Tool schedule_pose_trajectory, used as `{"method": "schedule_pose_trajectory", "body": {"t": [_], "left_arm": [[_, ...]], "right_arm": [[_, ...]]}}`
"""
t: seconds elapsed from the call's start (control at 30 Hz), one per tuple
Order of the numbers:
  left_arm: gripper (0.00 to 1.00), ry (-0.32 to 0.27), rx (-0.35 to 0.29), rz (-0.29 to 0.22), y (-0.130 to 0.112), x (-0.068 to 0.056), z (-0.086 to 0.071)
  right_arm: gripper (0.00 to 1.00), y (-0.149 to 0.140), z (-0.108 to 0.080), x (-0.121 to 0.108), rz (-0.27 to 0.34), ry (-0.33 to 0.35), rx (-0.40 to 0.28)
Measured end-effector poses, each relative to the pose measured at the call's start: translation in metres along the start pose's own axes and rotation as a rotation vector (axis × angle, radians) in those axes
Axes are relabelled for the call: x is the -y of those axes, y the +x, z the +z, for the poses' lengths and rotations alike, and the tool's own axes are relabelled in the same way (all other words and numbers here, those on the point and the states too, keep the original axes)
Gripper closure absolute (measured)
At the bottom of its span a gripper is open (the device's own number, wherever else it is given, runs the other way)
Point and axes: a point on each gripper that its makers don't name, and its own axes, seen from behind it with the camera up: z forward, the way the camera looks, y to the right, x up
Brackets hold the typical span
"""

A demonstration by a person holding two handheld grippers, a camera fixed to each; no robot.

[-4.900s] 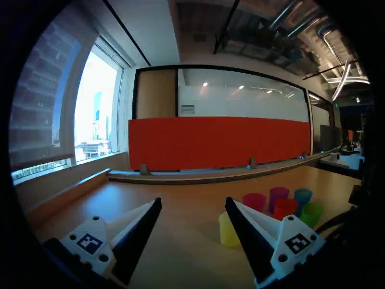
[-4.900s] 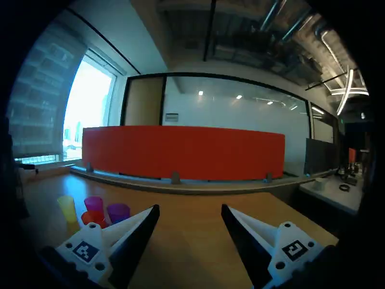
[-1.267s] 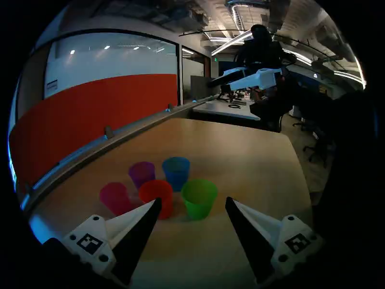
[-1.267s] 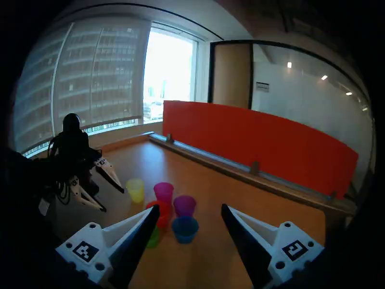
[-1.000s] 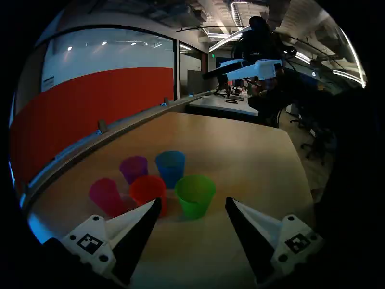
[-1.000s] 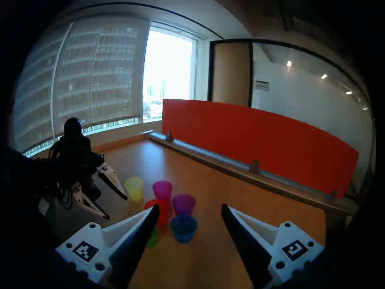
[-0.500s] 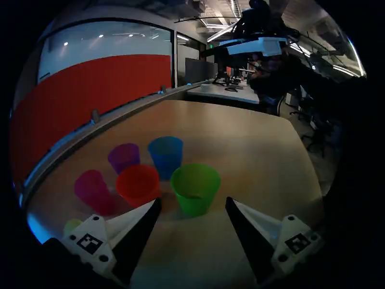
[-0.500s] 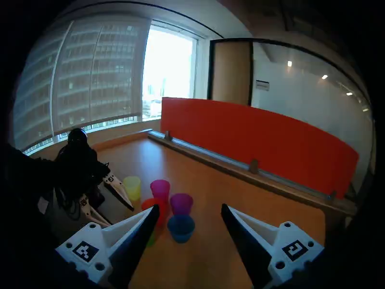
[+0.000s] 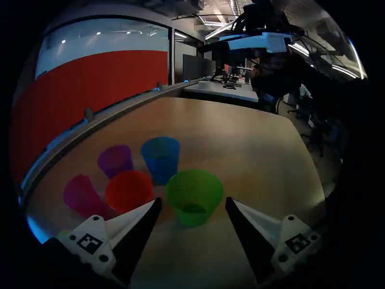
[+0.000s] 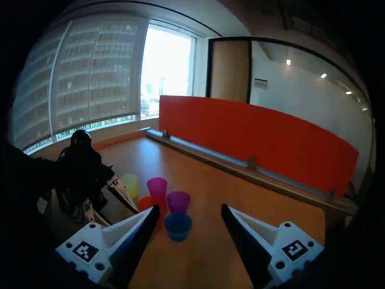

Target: Pour water

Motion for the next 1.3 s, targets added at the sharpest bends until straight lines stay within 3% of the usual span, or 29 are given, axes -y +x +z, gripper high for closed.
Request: {"method": "schedule_pose_trajectory", "body": {"t": [0.67, 0.9, 1.3], "left_arm": [[0.01, -0.006, 0.031, 0.039, 0.006, -0.003, 0.028], [0.08, 0.001, 0.034, 0.052, 0.006, -0.002, 0.029], [0.09, 0.005, 0.015, 0.066, 0.013, -0.003, 0.023]], "right_arm": [[0.01, -0.008, -0.001, -0.008, 0.005, -0.009, -0.001], [0.01, -0.009, -0.003, -0.010, 0.005, -0.014, -0.002], [0.01, -0.009, -0.002, -0.009, 0.002, -0.009, -0.002]]}}
